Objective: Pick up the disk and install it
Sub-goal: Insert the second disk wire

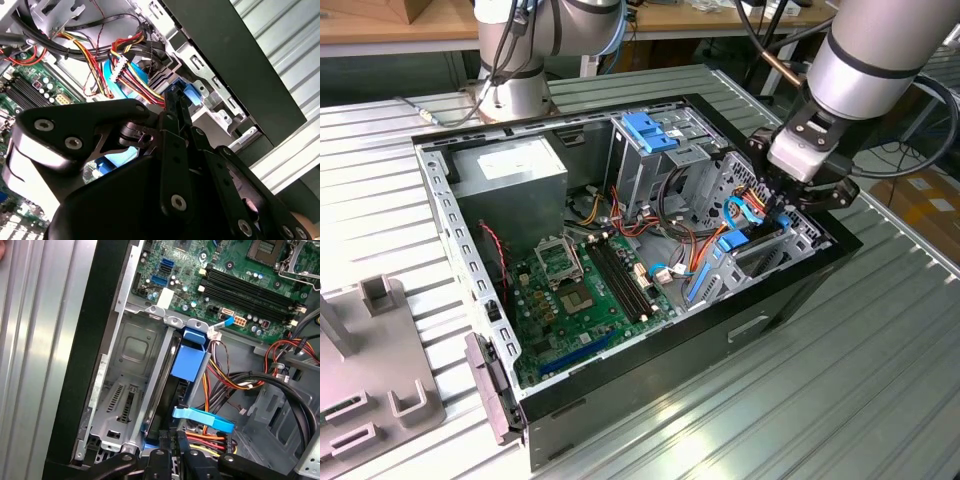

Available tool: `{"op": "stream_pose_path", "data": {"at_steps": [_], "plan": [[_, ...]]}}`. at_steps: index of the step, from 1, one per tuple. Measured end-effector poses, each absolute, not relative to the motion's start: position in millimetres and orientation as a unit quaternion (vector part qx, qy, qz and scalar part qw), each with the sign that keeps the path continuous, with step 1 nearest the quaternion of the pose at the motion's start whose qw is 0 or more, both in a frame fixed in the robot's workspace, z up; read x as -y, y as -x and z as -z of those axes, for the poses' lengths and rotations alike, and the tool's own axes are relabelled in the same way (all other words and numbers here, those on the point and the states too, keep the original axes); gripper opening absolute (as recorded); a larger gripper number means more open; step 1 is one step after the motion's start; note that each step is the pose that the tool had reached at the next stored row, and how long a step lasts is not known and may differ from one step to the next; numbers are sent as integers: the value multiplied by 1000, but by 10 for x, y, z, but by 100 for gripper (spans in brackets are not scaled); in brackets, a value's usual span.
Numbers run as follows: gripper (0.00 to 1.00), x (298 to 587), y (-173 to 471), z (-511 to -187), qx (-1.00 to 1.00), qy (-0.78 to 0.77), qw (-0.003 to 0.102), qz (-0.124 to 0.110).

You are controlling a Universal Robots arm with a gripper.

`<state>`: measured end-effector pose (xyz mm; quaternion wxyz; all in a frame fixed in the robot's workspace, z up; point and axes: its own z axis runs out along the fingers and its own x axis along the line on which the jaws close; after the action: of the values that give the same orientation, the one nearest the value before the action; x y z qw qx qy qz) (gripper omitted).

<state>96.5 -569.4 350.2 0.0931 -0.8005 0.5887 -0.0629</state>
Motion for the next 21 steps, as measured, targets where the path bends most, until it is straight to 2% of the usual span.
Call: {"op": "stream_pose_path", "data": {"at_steps": [7, 9, 21], "plan": [[16, 5693, -965, -3501, -604, 789, 92, 63], [16, 5692, -967, -3501, -604, 790, 85, 55], [16, 5683, -1004, -3486, -637, 765, 82, 55]]}}
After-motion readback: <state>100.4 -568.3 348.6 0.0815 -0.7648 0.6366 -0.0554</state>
